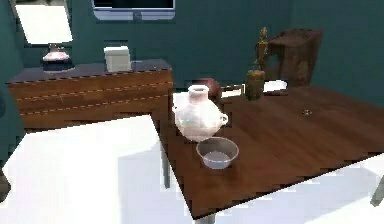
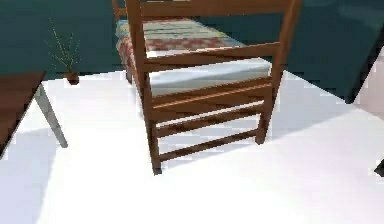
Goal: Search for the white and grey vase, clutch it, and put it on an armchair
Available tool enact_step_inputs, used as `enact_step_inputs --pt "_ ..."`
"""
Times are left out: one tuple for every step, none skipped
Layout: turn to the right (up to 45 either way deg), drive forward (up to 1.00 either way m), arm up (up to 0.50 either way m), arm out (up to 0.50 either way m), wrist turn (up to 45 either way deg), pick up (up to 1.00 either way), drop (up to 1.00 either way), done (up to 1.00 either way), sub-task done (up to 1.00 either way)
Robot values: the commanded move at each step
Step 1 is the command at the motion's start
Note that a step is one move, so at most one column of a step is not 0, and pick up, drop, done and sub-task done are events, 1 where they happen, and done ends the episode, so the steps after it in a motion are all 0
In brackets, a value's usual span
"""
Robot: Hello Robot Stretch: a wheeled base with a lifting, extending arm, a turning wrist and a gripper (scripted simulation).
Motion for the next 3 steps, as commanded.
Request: enact_step_inputs --pt "-45.0 0.00 0.00 0.00 0.0 0.00 0.00 0.00 0.00" --pt "-39.0 0.00 0.00 0.00 0.0 0.00 0.00 0.00 0.00" --pt "45.0 0.00 0.00 0.00 0.0 0.00 0.00 0.00 0.00"
